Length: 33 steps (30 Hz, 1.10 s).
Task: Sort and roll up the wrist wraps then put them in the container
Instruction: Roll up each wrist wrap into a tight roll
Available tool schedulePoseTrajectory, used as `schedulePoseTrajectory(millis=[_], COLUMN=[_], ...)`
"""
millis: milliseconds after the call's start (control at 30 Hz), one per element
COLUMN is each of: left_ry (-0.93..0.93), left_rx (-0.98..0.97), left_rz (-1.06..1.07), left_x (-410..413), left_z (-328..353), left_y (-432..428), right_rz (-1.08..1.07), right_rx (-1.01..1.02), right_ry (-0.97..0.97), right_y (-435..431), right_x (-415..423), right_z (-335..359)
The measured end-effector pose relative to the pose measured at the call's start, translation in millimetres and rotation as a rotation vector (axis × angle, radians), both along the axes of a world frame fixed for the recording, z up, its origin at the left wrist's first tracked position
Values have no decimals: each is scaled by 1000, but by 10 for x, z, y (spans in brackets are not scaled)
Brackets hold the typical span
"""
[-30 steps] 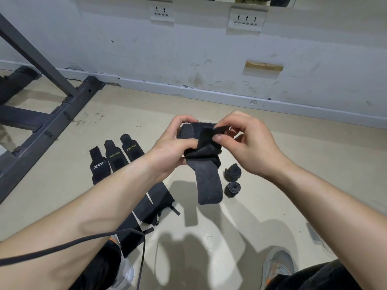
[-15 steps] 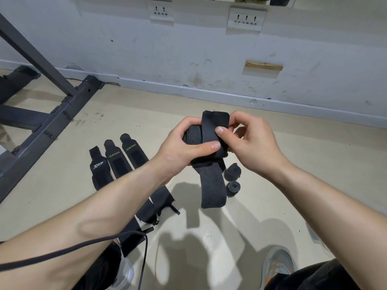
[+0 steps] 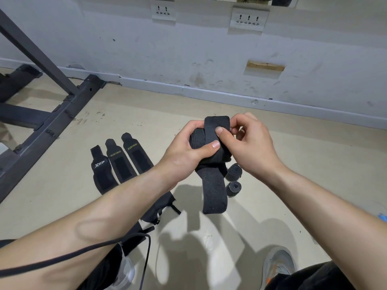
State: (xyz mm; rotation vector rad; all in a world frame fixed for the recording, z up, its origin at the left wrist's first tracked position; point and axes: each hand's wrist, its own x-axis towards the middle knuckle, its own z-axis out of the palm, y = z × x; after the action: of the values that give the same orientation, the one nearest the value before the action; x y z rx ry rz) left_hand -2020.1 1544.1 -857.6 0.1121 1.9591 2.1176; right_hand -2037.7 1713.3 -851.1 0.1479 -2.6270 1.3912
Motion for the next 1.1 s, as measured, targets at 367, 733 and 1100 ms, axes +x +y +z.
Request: schedulePoseTrajectory(millis=[367, 733, 1100], left_ry=[195, 219, -19], left_rx=[-225, -252, -113], left_rz=[-49, -1, 38], left_x=[13, -23, -84], left_z=[-47, -60, -80], left_y=[8, -18, -34], right_rz=[9, -15, -92], right_rx=[-167, -356, -13], right_ry=[-300, -579, -103], right_y=[63, 49, 45], right_x=[-115, -99, -81], right_z=[11, 59, 17])
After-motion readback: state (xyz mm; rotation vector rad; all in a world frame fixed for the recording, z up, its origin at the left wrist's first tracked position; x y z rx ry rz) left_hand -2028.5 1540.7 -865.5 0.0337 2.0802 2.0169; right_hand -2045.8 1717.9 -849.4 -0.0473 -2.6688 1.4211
